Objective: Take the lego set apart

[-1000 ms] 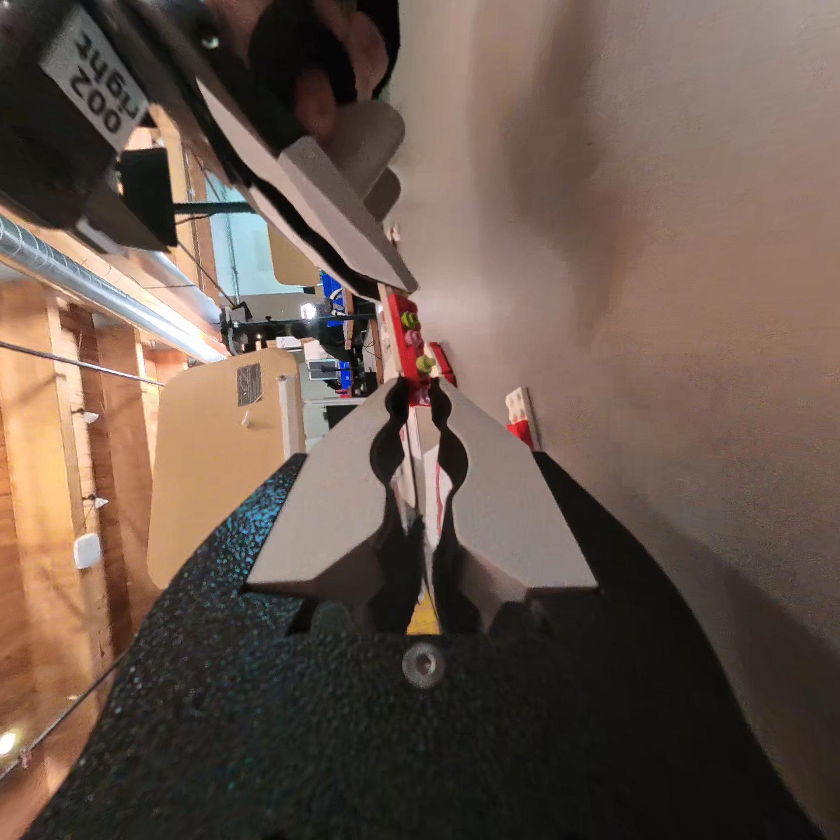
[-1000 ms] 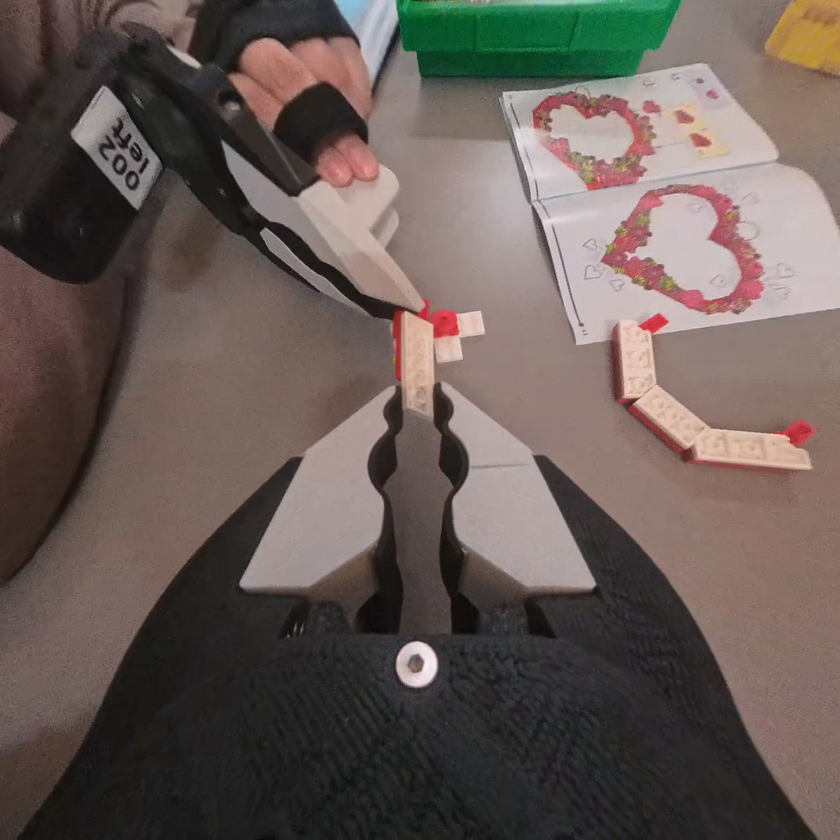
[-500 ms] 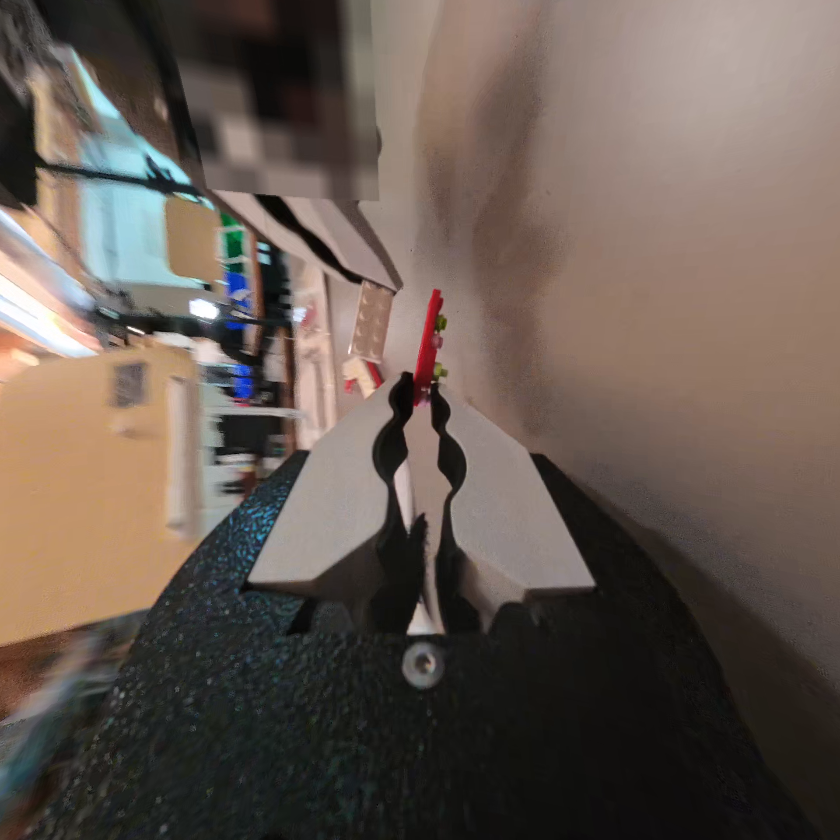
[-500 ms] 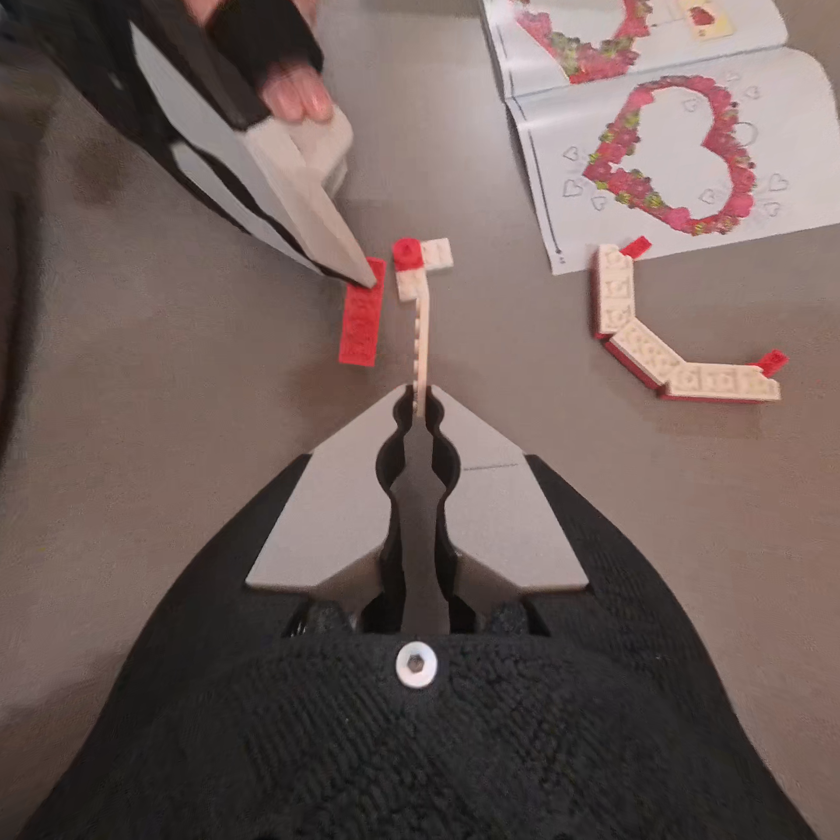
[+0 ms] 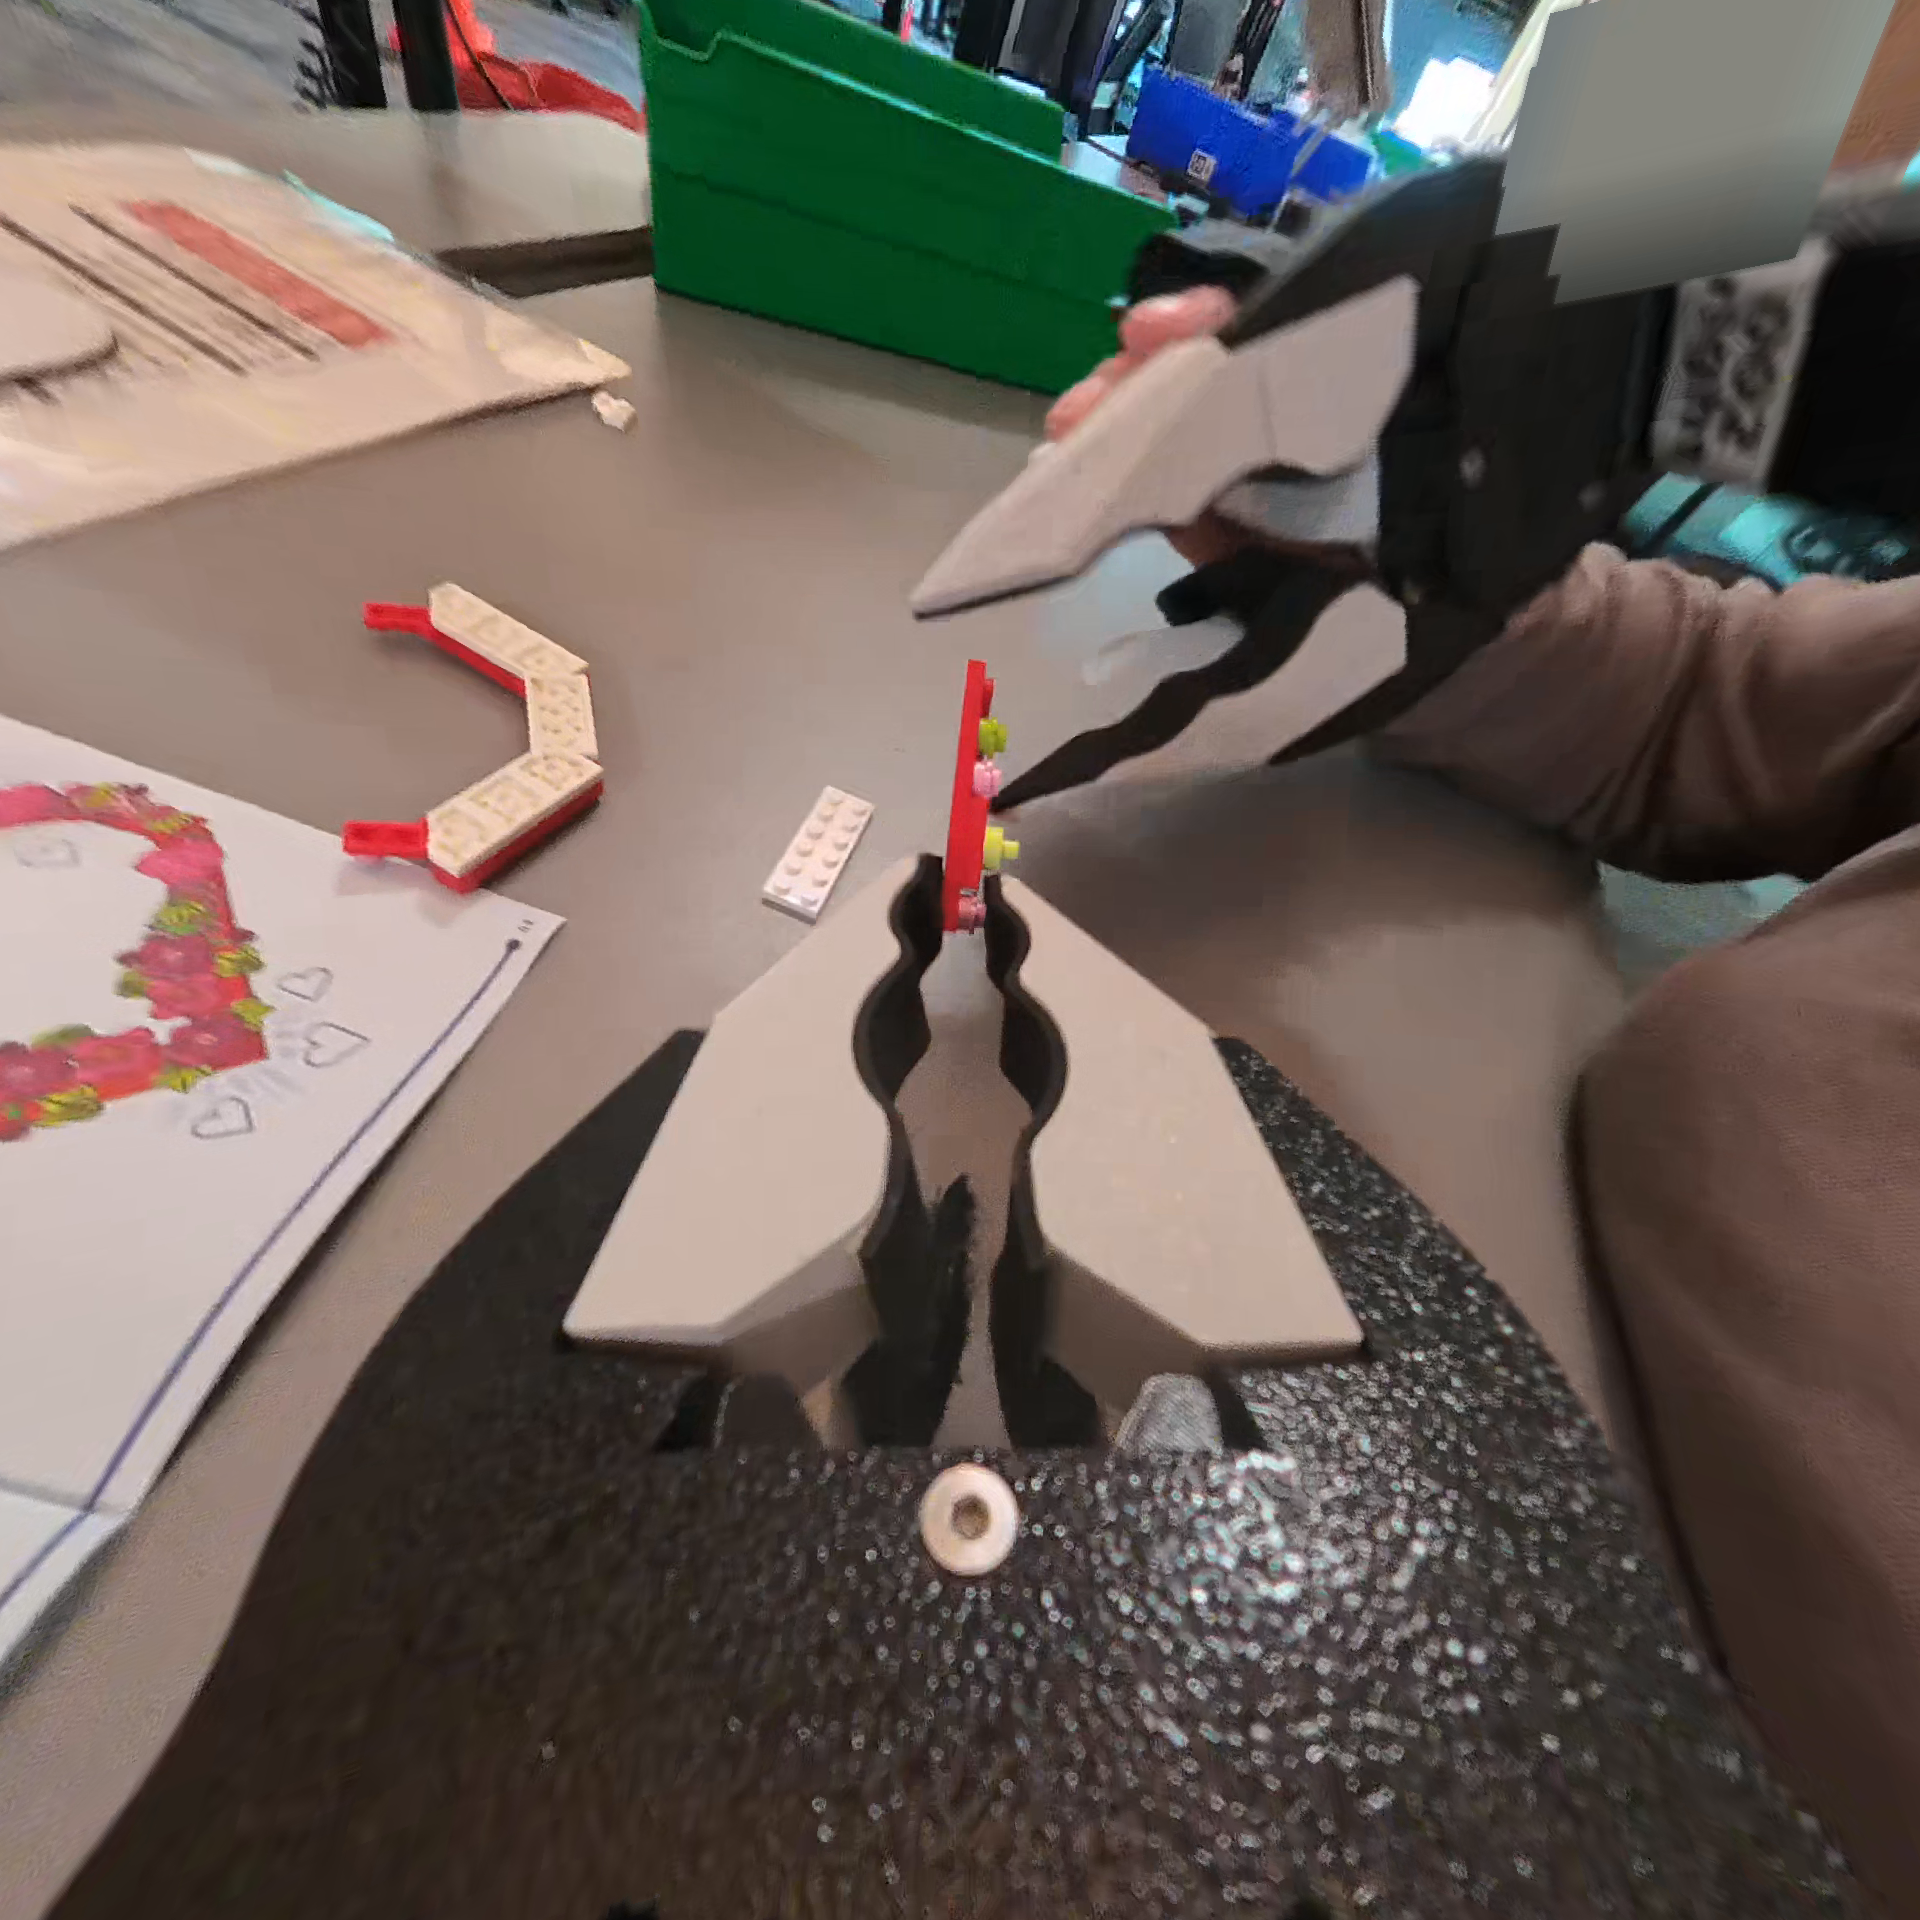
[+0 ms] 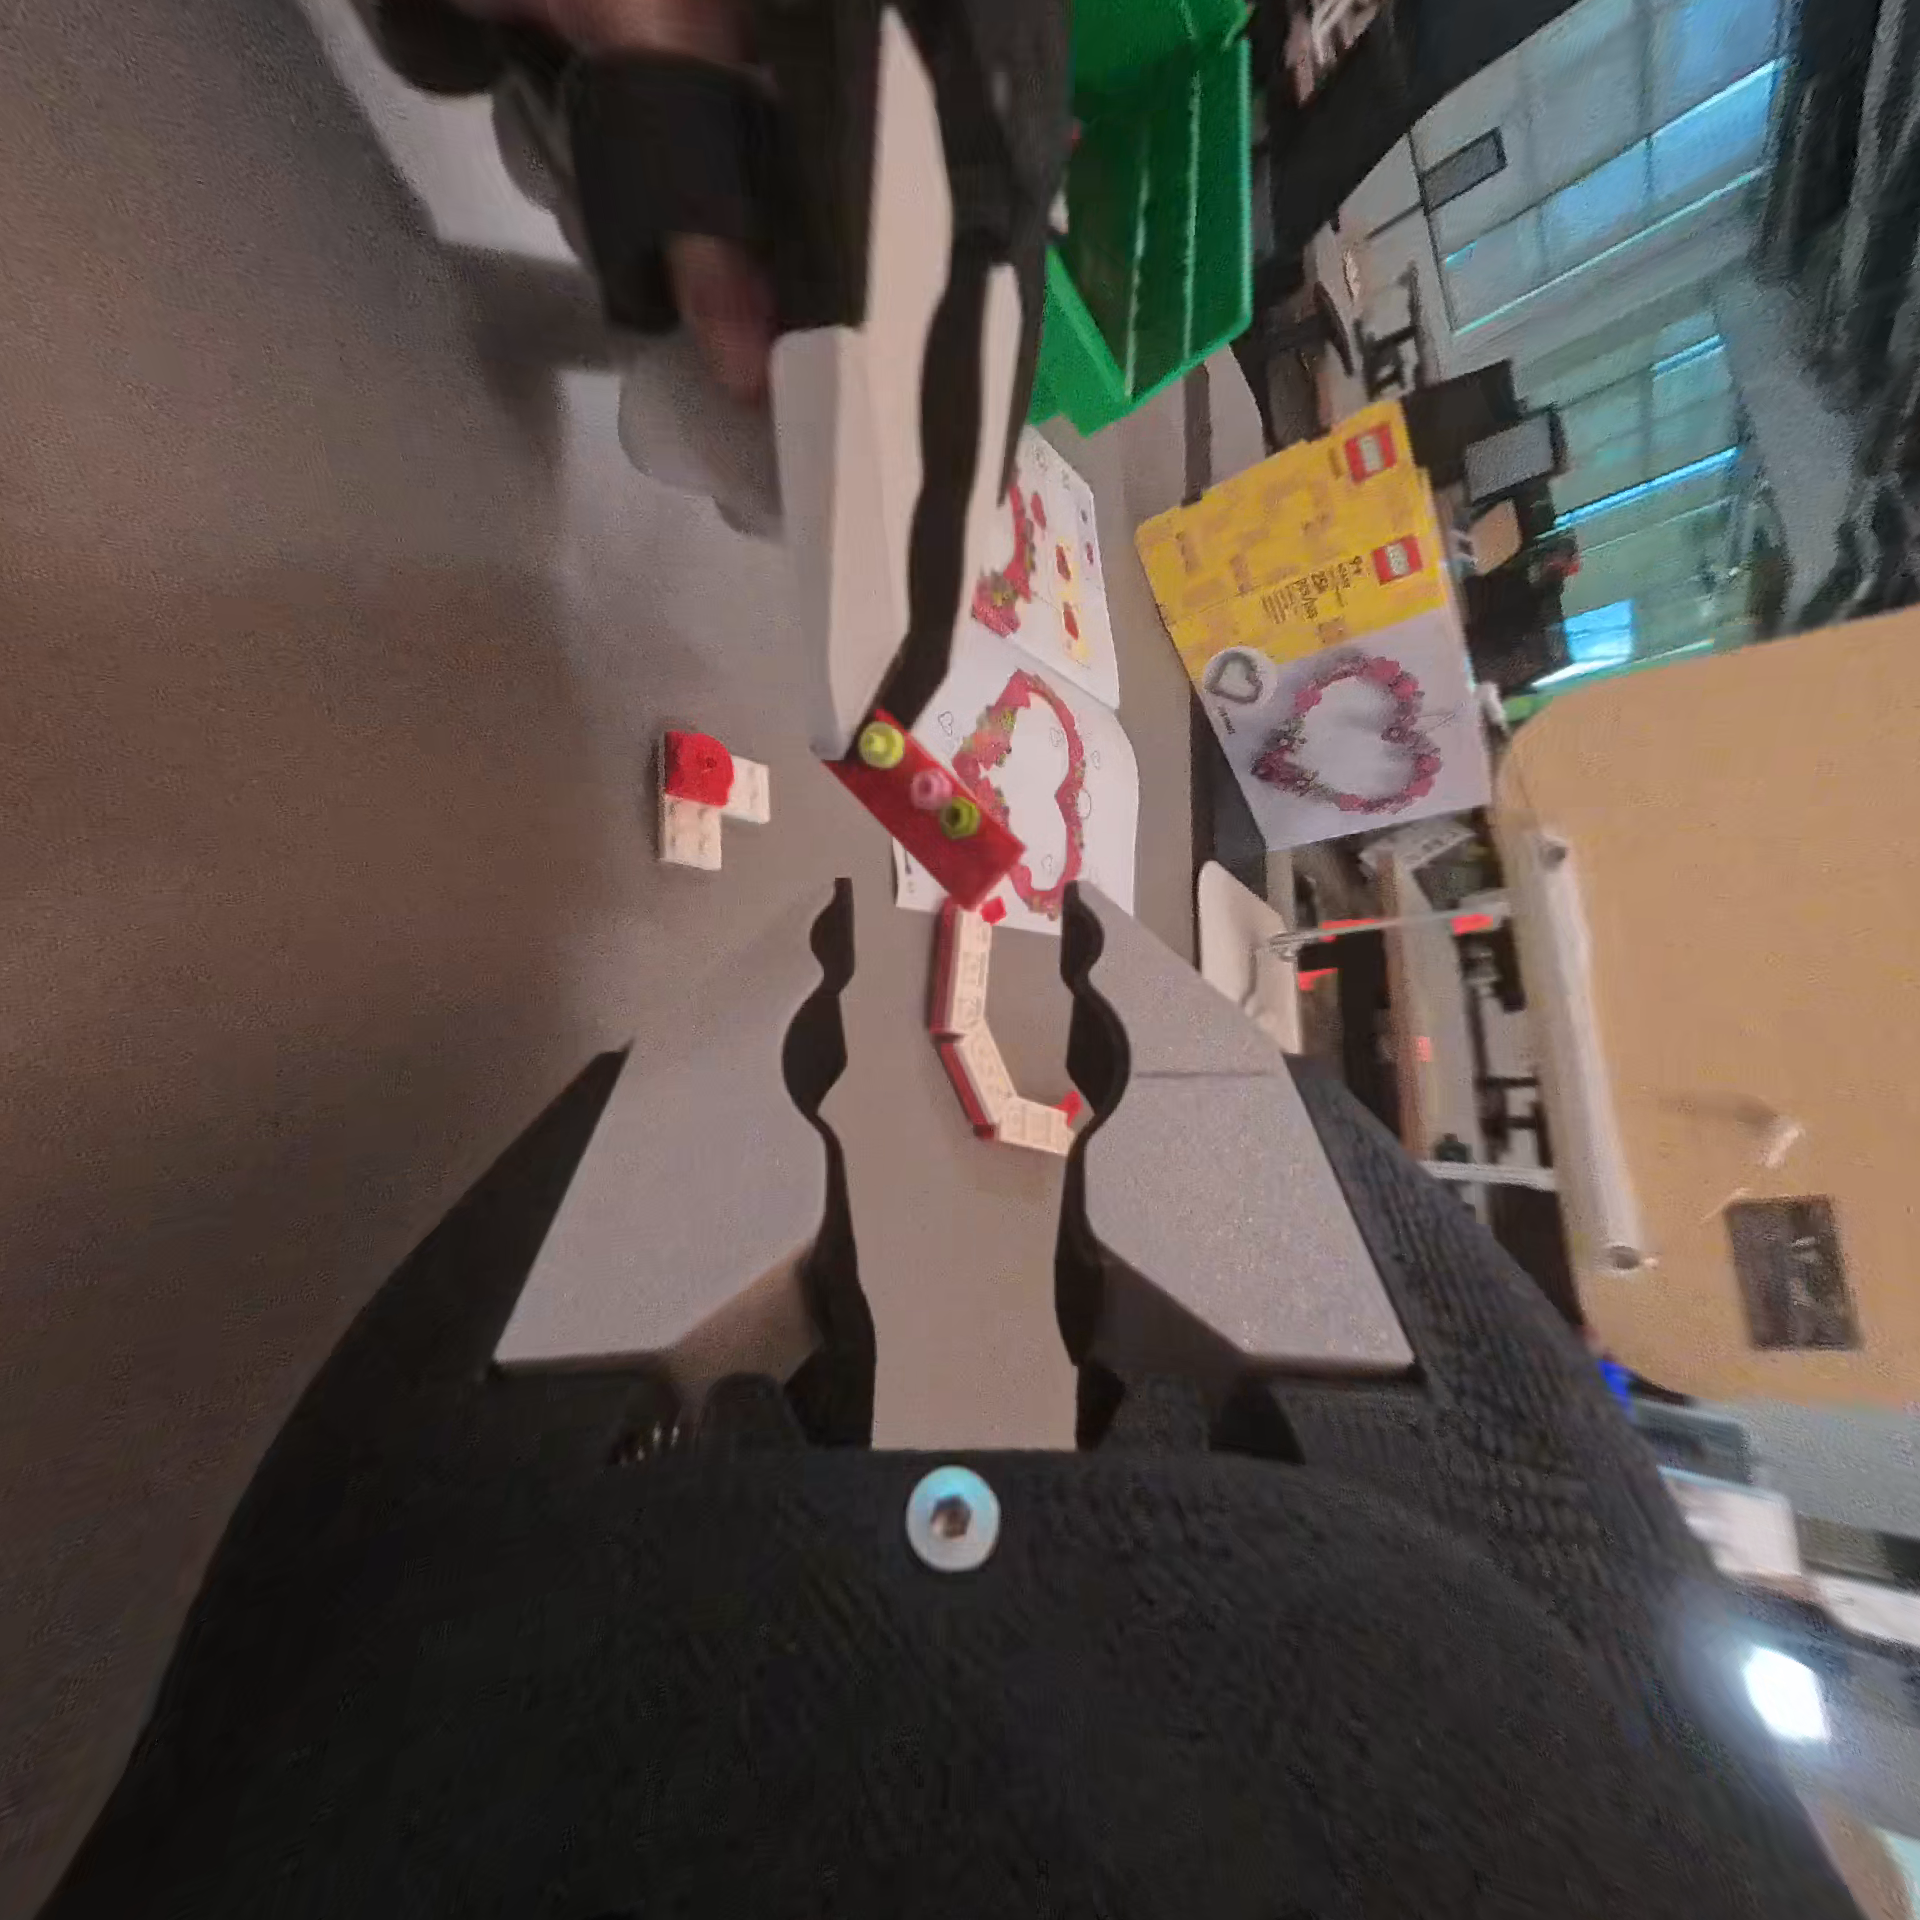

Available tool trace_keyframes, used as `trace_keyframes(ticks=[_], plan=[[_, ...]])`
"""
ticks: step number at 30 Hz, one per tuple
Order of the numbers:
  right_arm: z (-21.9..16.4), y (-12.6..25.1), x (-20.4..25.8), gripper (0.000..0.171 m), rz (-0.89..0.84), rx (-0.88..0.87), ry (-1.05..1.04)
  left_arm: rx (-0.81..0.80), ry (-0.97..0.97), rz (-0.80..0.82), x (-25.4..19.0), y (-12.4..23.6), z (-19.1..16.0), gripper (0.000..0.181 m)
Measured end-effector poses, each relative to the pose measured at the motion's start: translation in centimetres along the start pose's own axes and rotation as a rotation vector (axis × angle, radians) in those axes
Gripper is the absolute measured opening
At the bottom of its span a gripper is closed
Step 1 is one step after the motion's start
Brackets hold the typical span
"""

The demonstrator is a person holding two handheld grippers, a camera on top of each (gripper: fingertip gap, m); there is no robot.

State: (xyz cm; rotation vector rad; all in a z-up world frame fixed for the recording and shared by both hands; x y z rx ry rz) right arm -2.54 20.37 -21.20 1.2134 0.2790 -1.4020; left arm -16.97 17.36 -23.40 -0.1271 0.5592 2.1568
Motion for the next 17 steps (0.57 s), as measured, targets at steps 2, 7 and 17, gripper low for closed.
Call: trace_keyframes(ticks=[2, 7, 17], plan=[[0.5, -0.5, 0.9, 0.032, -0.022, 0.045, 0.111, 0.035, 0.028, -0.005, 0.2, -0.2, -0.3, 0.005], [0.6, -0.9, 1.7, 0.019, -0.035, 0.084, 0.206, 0.122, 0.020, 0.016, 0.2, -0.7, -1.1, 0.006], [1.3, -1.7, 3.2, 0.018, -0.017, 0.117, 0.366, 0.172, 0.072, 0.016, 0.3, -1.0, -1.6, 0.006]])
Point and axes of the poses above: each gripper's, where its closed fingertips meet, y back along the fingers, z out of its top, x = y × z across the jaws, the point moved 8 cm from there along y, back along the fingers, and after that the axes turned 3 degrees about z, right-handed, at the moved point
